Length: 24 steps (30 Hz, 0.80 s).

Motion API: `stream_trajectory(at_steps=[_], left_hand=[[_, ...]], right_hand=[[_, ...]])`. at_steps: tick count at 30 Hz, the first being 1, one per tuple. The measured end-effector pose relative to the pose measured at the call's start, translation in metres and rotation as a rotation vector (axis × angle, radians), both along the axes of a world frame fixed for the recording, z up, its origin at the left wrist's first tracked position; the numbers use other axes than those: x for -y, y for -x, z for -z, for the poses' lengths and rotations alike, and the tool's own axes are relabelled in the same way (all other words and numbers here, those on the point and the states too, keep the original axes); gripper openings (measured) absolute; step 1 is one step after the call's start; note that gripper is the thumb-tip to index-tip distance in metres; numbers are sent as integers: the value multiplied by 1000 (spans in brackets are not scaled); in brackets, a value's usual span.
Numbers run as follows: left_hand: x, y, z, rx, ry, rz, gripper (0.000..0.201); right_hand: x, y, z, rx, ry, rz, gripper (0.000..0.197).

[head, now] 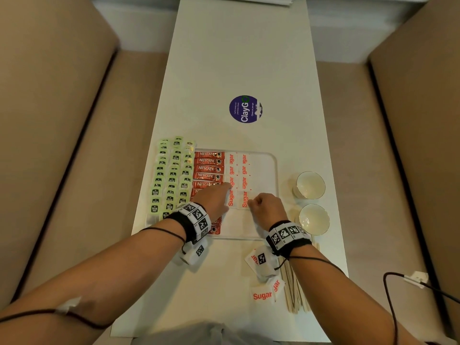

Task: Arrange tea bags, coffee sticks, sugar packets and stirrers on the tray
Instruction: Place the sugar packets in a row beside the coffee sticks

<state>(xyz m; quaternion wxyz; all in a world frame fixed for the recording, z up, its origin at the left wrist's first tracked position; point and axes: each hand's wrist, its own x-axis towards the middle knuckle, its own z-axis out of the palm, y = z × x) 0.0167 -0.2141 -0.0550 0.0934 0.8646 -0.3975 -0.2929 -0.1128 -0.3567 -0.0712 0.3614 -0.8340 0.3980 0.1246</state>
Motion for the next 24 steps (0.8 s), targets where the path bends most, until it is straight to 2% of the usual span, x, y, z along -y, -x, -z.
stream_trajectory(at_steps=[6,9,11,15,24], left_hand=[[-1,0,-9,-11,25,-17,63],[-5,5,-14,-34,26,2,49],[-8,11,-17,-49,26,34,42],[-14,32,-23,-80,36,122,42],[-18,82,-25,-146,-9,366,44]], right_hand=[[-1,4,-6,14,-14,-18,29],[-3,14,-16,55,-29,-69,24],[-4,24,-24,90,-30,-90,21],[-8,51,-40,117,-46,-130,17],[-22,128,-51,5,-63,-254,16]])
